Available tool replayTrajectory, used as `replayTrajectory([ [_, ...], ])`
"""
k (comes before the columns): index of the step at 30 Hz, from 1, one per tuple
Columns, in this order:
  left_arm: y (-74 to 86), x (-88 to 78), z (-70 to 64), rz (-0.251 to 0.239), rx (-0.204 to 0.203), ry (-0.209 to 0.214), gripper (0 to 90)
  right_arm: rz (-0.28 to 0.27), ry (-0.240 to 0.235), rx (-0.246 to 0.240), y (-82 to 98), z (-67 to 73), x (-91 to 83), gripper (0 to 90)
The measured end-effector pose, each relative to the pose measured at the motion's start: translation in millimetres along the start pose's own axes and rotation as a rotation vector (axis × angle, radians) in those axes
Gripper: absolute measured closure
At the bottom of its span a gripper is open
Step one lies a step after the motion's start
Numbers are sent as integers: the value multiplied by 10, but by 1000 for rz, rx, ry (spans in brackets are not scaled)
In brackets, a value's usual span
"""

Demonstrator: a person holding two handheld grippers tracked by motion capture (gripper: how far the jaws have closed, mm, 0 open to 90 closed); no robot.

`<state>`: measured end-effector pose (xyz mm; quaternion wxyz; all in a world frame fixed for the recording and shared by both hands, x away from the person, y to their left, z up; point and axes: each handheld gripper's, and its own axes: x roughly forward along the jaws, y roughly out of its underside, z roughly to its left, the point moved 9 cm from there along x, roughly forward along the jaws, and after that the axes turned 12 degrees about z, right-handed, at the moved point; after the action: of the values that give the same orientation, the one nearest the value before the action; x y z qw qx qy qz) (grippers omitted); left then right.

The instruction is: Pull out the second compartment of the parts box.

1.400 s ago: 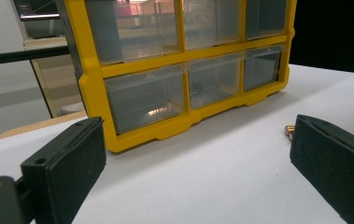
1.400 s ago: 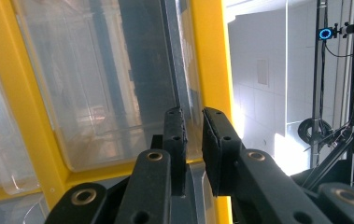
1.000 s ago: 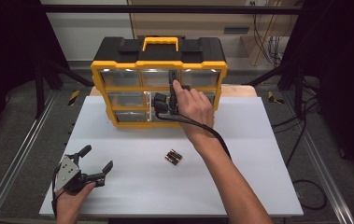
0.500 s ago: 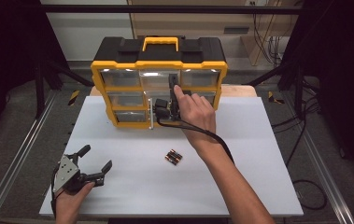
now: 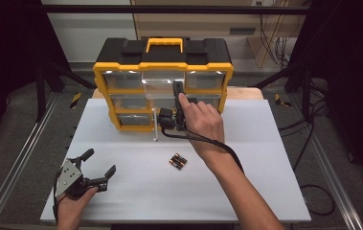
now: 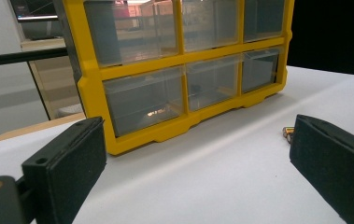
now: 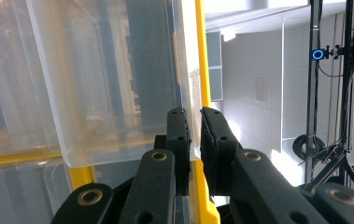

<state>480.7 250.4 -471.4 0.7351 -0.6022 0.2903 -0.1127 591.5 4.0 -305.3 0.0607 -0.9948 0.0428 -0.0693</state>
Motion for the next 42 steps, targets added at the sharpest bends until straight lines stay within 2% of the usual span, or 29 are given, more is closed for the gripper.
replayTrajectory([
  [5,-6,-10,7,-9,-10,7,35,1,-10,-12,-14,-9,-87,823],
  [13,-8,-9,11,-10,-10,7,36,4,-18,-14,-13,-6,-132,821],
  [18,-2,-8,29,-9,-14,4,36,8,-32,10,-9,-13,-176,818],
  [32,-3,-20,39,-9,-9,0,38,5,-44,-22,-14,-47,-328,814],
  [42,-1,-18,34,-8,-7,0,38,4,-50,-13,2,-58,-402,812],
])
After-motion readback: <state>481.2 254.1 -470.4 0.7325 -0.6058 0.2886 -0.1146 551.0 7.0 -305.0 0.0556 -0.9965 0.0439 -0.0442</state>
